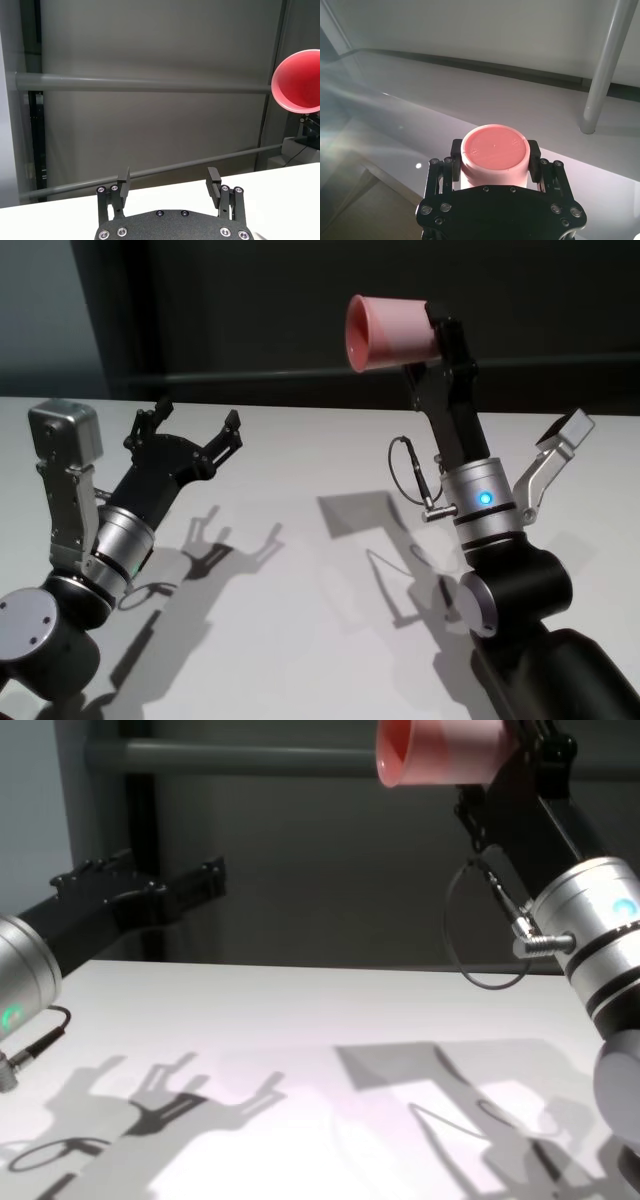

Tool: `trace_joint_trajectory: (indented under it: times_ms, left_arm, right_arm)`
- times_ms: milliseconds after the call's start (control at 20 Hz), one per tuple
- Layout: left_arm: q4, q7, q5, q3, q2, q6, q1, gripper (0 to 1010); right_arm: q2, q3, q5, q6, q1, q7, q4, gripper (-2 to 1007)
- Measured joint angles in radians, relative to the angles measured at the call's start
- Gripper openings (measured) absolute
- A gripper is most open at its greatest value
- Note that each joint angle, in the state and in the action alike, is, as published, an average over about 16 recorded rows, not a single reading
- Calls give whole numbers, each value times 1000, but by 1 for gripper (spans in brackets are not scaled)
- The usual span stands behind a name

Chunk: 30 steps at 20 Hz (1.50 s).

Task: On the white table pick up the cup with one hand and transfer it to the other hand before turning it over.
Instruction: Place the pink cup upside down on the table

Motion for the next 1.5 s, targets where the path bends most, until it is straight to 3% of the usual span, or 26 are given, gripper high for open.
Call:
trace_joint_trajectory:
  times_ms: [300,550,1150,1500]
  left_arm:
    - [31,4,36,9,-37,-59,17,1001]
    - [50,3,55,14,-61,-90,30,1001]
    - [57,8,75,12,-79,-86,47,1001]
    - [56,8,75,12,-79,-82,47,1001]
  right_arm:
    - [0,0,0,0,0,0,0,743]
    - [0,0,0,0,0,0,0,743]
    - [1,0,0,0,1,-1,-1,743]
    - [36,-16,-31,-11,16,-14,-28,743]
